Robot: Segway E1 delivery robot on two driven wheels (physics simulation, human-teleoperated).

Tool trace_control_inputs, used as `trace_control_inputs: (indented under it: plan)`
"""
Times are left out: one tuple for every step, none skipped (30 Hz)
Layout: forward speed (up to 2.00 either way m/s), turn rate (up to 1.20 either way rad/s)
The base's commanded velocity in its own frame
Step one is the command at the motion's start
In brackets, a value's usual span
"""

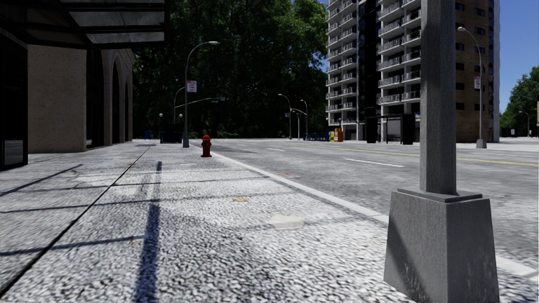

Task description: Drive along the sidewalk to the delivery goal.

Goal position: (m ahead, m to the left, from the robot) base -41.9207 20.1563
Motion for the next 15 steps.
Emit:
trace_control_inputs:
  plan:
    - [0.00,0.00]
    - [0.00,0.00]
    - [0.00,0.00]
    - [0.00,0.00]
    - [0.00,0.00]
    - [0.00,0.00]
    - [0.00,0.00]
    - [0.00,0.00]
    - [0.00,0.00]
    - [0.00,0.00]
    - [0.00,0.00]
    - [0.00,0.00]
    - [0.00,0.00]
    - [0.00,0.00]
    - [0.00,0.00]
